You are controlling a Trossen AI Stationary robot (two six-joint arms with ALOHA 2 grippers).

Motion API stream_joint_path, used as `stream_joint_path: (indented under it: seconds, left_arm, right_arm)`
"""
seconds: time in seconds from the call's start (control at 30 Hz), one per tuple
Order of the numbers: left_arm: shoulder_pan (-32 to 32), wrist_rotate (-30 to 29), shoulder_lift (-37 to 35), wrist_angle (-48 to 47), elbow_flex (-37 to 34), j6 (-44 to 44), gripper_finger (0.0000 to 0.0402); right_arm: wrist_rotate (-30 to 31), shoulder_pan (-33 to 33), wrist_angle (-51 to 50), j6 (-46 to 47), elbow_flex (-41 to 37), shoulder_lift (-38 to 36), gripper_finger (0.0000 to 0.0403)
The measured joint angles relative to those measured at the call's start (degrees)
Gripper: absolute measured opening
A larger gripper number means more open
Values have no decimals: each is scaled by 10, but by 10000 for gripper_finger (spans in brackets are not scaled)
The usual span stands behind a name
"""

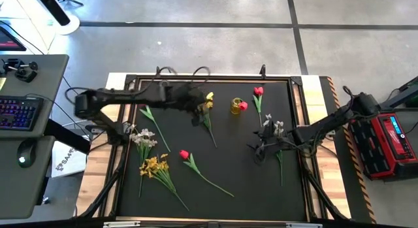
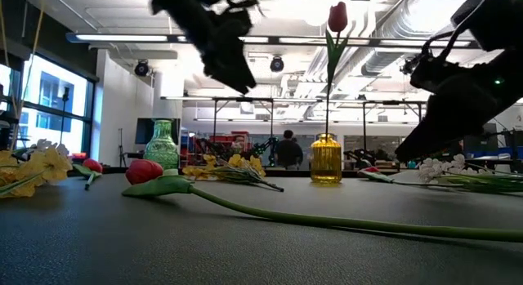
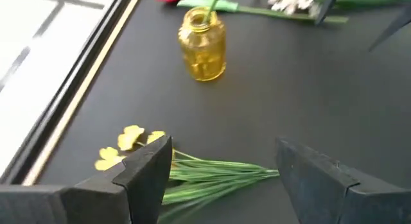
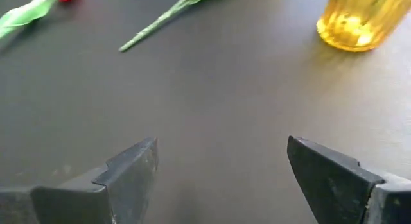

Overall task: Sort flowers into vase by color
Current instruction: Put the right white flowers into the green vase

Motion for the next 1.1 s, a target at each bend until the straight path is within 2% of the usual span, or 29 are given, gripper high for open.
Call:
stream_joint_path:
  seconds: [0.13, 0.23, 0.33, 0.43, 0.63, 0.77, 1.0, 1.1]
  left_arm:
    - [-52, -45, -61, 87, -102, -21, 261]
    - [-113, -129, -87, 156, -160, -48, 261]
    - [-181, -212, -90, 192, -191, -63, 261]
    - [-239, -273, -90, 188, -199, -103, 261]
    - [-323, -313, -90, 169, -205, -174, 261]
    - [-358, -337, -91, 122, -205, -218, 261]
    - [-374, -369, -93, 60, -205, -274, 261]
    - [-366, -370, -93, 55, -205, -275, 261]
  right_arm:
    - [-28, 26, -8, 32, 6, 1, 325]
    - [-47, 54, -42, 54, 39, 13, 325]
    - [-45, 80, -84, 55, 86, 33, 325]
    - [-45, 97, -125, 55, 134, 57, 325]
    - [-45, 124, -199, 66, 212, 101, 325]
    - [-47, 137, -291, 117, 256, 121, 325]
    - [-65, 157, -577, 288, 333, 125, 325]
    - [-104, 163, -665, 366, 337, 125, 325]
